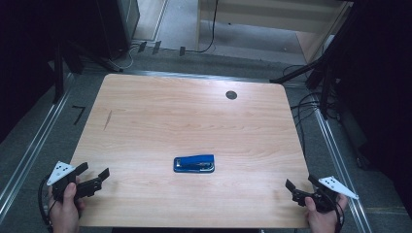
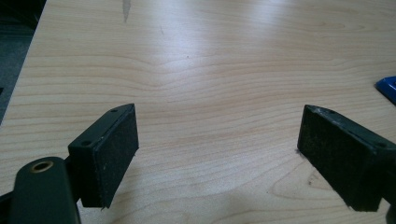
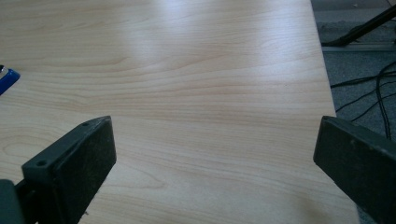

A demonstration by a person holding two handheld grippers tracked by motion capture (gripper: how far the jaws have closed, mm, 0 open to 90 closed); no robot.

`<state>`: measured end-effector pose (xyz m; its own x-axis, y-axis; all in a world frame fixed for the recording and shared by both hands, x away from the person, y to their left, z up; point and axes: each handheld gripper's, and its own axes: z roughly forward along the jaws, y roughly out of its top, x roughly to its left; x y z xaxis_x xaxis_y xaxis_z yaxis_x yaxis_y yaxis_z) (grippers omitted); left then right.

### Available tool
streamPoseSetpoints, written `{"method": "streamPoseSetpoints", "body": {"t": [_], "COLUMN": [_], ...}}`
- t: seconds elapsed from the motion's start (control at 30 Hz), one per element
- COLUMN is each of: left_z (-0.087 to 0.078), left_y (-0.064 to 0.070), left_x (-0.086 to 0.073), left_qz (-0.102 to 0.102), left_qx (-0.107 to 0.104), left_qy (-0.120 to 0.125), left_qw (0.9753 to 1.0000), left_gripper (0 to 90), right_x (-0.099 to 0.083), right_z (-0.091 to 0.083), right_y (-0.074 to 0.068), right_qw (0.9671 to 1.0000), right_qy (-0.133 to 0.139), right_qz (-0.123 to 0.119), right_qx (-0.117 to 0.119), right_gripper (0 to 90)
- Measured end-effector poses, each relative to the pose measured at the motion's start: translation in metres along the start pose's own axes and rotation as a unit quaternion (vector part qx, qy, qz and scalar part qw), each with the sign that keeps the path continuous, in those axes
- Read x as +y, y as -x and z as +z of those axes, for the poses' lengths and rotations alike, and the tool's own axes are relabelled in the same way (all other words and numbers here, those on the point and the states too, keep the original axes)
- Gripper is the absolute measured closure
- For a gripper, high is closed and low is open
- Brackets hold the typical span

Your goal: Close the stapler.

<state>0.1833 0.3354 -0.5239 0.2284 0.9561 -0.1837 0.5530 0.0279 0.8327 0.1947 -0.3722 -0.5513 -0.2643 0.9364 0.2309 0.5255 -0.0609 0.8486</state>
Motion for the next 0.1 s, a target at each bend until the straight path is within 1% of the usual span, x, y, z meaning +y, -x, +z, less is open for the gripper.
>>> {"method": "streamPoseSetpoints", "body": {"t": [0.03,0.1], "left_z": [0.0001,0.0004], "left_y": [0.0001,0.0005], "left_x": [0.0,0.0002], "left_qz": [0.0,0.002], "left_qx": [0.0,0.0], "left_qy": [0.0,-0.002], "left_qw": [1.0,1.0], "left_gripper": [12.5,12.5], "right_x": [-0.0001,-0.0002], "right_z": [-0.0006,-0.0007], "right_y": [0.0006,0.0017], "right_qw": [1.0,1.0], "right_qy": [0.001,0.004], "right_qz": [0.005,0.004], "right_qx": [-0.001,-0.002], "right_gripper": [0.0,0.0]}}
